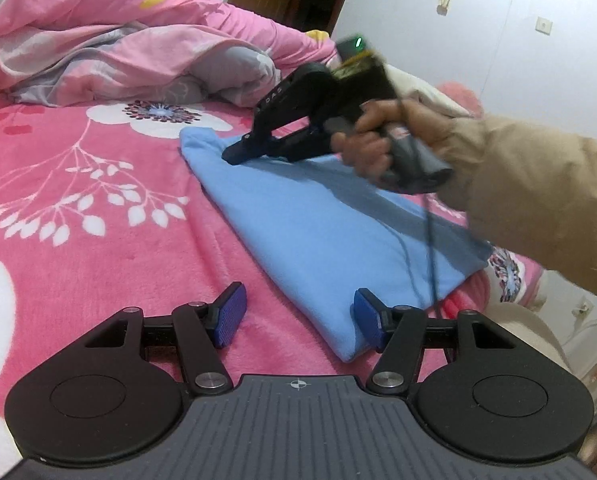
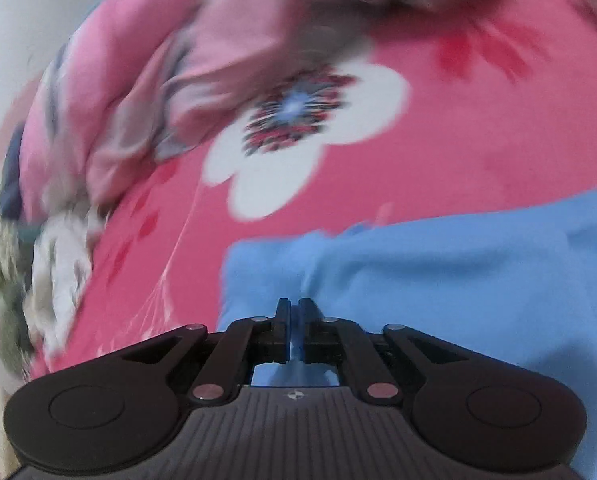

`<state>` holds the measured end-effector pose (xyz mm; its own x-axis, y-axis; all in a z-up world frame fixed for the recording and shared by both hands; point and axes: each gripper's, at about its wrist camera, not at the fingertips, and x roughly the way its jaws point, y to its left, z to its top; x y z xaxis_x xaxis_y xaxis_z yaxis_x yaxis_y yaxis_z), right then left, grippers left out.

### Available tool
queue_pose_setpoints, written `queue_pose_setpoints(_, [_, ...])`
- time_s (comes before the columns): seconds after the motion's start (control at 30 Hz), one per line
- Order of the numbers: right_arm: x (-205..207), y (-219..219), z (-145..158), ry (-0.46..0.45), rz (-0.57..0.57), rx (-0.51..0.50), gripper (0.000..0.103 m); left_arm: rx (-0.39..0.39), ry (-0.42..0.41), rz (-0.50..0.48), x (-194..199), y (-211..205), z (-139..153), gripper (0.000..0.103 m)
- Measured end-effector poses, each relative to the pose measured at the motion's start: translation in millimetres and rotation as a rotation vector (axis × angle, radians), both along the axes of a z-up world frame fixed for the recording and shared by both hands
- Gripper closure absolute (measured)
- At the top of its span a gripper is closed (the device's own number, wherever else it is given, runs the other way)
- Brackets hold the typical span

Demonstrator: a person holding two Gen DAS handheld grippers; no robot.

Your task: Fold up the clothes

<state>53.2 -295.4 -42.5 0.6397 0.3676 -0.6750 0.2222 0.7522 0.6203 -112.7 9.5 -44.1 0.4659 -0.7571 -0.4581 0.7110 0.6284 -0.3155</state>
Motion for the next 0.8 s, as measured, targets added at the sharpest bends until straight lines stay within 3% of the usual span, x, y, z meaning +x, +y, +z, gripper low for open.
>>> queue_pose_setpoints(0.03, [4, -11, -6, 0.003, -0.033, 0.040, 0.103, -0.004, 0.002, -0.001, 1, 1, 0, 0.043])
queue_pose_setpoints(0.2, [-4, -43, 21, -0.070, -0.176, -0.117, 0.101, -0.004, -0.001, -0.006, 2, 0, 0, 0.043])
queue_pose_setpoints(0.33, [-41, -41, 38, -0.117, -0.029, -0.028, 0.101, -0.003, 0.002, -0.010, 2, 0, 0, 0.042])
queue_pose_setpoints(0.43, [-52, -16, 40, -0.102, 0.181, -0.066, 0.101, -0.006, 0.006, -0.014, 4, 1, 0, 0.042])
queue_pose_setpoints(0.5, [-52, -10, 33, -0.086, 0.246, -0.119, 0.101, -0.004, 0.003, -0.015, 4, 0, 0, 0.042])
queue_pose_setpoints(0.57, [-42, -29, 19, -0.040, 0.174, -0.141, 0.102, 0.000, -0.002, -0.016, 3, 0, 0, 0.042])
queue_pose_setpoints(0.67, [-36, -97, 4, -0.027, -0.092, -0.006, 0.103, -0.001, -0.004, -0.018, 3, 0, 0, 0.042])
queue_pose_setpoints(0.73, [-46, -123, 14, -0.033, -0.233, -0.094, 0.101, -0.003, -0.001, -0.020, 3, 1, 0, 0.042])
queue_pose_setpoints(0.8, [-63, -128, 25, -0.067, -0.234, -0.101, 0.101, -0.003, 0.000, -0.020, 4, 1, 0, 0.042])
